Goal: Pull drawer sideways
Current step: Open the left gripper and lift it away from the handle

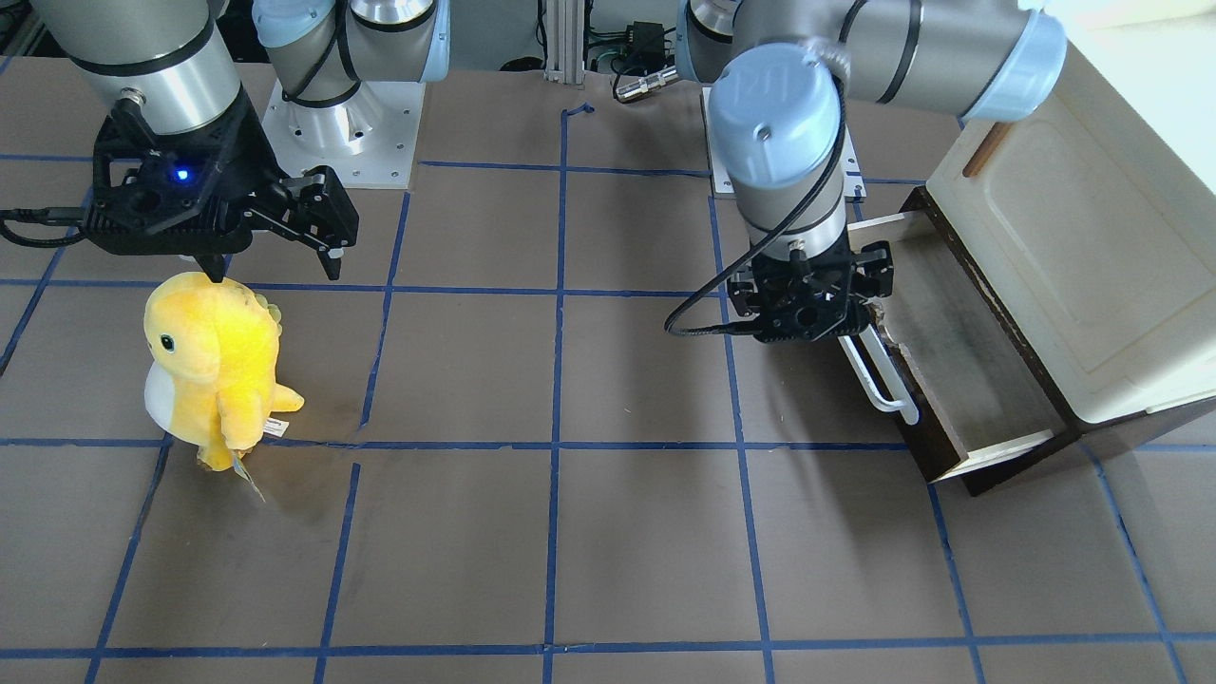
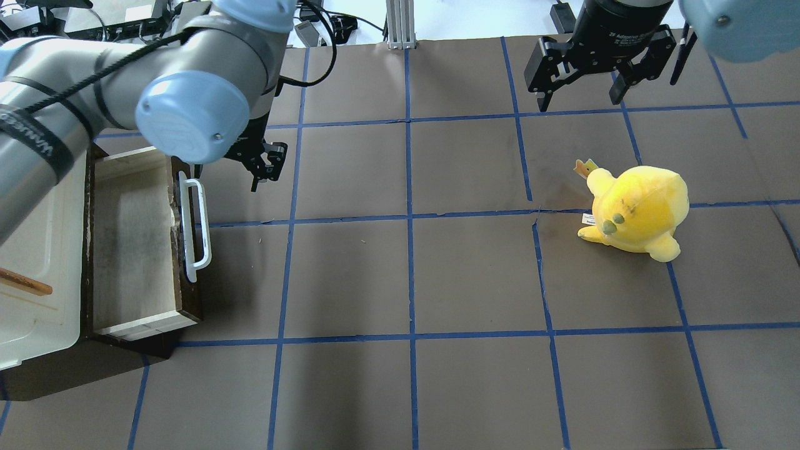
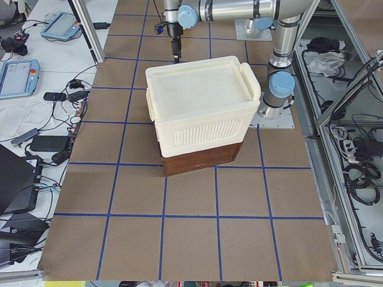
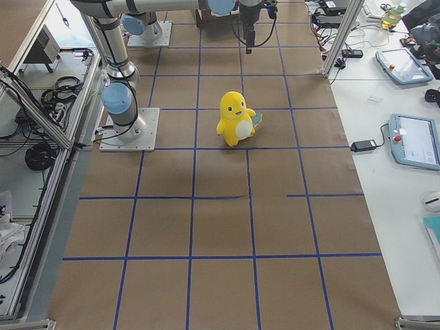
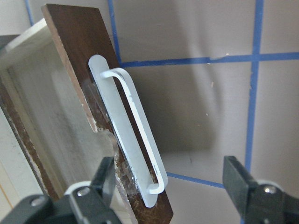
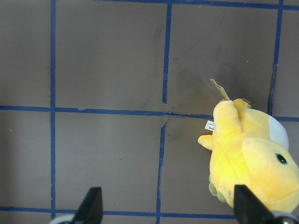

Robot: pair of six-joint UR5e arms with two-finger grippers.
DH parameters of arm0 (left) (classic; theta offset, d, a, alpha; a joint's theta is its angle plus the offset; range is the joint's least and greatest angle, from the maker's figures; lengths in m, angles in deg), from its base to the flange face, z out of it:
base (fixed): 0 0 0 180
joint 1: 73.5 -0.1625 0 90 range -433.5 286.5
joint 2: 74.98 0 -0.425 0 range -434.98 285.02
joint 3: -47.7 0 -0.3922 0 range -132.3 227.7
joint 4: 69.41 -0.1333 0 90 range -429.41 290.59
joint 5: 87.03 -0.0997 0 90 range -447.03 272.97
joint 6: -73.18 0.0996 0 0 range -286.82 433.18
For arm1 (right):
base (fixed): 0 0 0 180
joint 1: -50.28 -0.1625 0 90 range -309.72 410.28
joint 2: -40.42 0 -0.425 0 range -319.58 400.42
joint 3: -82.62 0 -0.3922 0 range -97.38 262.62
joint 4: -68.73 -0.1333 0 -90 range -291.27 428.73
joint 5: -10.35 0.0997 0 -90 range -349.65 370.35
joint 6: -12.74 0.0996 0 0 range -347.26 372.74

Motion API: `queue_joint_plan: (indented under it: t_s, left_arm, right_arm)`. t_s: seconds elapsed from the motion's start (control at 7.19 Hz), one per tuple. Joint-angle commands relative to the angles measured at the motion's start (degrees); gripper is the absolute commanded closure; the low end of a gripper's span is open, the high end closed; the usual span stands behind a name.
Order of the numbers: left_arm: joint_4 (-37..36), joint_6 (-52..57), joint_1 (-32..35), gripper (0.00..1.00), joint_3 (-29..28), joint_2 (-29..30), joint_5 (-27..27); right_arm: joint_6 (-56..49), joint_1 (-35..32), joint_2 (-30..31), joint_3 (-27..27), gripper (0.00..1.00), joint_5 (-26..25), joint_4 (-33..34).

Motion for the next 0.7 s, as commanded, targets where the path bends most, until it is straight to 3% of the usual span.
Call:
queue_joint_plan:
  t_s: [0.0,0.14,0.56]
  left_arm:
    - [0.03,0.65,-5.18,0.05,-0.36,-6.33,14.36]
    - [-0.05,0.65,-5.55,0.0,-0.36,-8.8,15.04]
    - [-0.05,0.48,-7.13,0.0,-0.28,-12.41,18.29]
  right_arm:
    - [0.0,0.0,0.0,0.0,0.0,0.0,0.0]
    - [0.0,0.0,0.0,0.0,0.0,0.0,0.0]
    - [0.0,0.0,0.0,0.0,0.0,0.0,0.0]
